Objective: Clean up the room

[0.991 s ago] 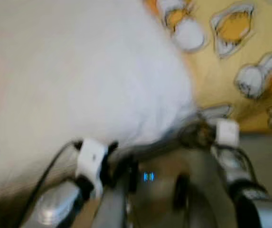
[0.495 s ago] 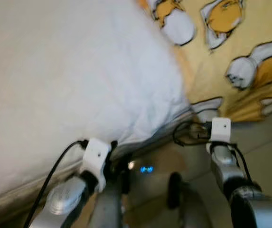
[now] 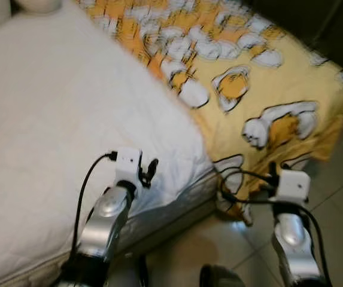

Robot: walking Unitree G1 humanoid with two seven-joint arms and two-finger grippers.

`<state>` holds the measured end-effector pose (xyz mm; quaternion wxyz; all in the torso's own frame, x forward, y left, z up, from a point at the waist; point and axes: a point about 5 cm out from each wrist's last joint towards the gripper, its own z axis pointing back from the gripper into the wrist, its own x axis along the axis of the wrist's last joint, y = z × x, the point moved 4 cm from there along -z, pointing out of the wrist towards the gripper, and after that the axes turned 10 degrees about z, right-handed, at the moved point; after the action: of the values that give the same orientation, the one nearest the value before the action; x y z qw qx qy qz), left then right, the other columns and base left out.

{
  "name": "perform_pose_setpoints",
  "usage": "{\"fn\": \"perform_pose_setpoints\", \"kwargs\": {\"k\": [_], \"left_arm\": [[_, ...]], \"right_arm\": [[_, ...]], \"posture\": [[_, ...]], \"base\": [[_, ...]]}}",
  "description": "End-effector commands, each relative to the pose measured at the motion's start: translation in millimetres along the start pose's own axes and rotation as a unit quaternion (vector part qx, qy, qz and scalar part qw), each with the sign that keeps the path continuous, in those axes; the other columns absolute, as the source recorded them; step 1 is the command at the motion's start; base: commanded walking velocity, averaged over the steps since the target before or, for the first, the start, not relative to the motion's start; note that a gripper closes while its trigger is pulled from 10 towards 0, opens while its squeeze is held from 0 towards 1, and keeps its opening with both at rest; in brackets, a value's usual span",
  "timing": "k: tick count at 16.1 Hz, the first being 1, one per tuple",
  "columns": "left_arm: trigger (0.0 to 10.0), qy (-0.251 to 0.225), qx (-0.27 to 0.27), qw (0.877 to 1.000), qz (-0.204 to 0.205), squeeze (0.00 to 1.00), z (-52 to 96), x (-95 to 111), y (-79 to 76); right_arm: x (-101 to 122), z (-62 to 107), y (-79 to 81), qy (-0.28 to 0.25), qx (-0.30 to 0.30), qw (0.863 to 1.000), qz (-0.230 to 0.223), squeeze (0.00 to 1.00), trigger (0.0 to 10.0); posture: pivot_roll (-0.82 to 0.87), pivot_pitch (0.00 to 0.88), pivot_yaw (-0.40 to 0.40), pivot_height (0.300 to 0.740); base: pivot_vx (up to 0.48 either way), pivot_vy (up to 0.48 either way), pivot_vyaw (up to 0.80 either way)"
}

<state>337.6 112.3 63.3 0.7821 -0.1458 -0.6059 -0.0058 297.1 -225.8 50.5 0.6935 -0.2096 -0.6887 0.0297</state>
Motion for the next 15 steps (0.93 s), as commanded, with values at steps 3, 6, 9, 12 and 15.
{"fn": "perform_pose_setpoints", "kwargs": {"k": [3,6,9,12,15], "left_arm": [[10.0,-0.036,-0.004,0.999,0.013,1.0,-18.1,15,-4.2],[10.0,-0.052,-0.028,0.998,0.027,0.0,-31.1,23,-13.5],[10.0,-0.054,-0.086,0.994,0.03,0.0,-37.0,23,-36.1],[10.0,-0.055,-0.094,0.993,0.035,0.0,-38.9,21,-40.2],[10.0,-0.047,-0.094,0.994,0.036,0.0,-39.9,14,-41.3]], "right_arm": [[2,0.7,-21.5,-0.001,-0.043,0.998,-0.04,1.0,10.0],[-11,3.5,-35.8,0.029,-0.078,0.993,-0.08,1.0,10.0],[-4,-4.5,-30.3,0.026,-0.053,0.997,-0.046,0.0,10.0],[1,-11.7,-31.9,0.025,-0.05,0.998,-0.034,0.0,10.0],[4,-15.1,-31.9,0.024,-0.043,0.998,-0.03,0.0,10.0]], "posture": [[-0.12,0.0,0.026,0.74],[-0.14,0.0,0.045,0.74],[-0.16,0.0,0.062,0.74],[-0.17,0.0,0.061,0.74],[-0.17,0.0,0.053,0.74]], "base": [[0.0,0.0,0.0],[0.0,0.0,0.0],[0.107,-0.26,0.0],[0.321,-0.354,0.0],[0.326,-0.348,0.0]]}}
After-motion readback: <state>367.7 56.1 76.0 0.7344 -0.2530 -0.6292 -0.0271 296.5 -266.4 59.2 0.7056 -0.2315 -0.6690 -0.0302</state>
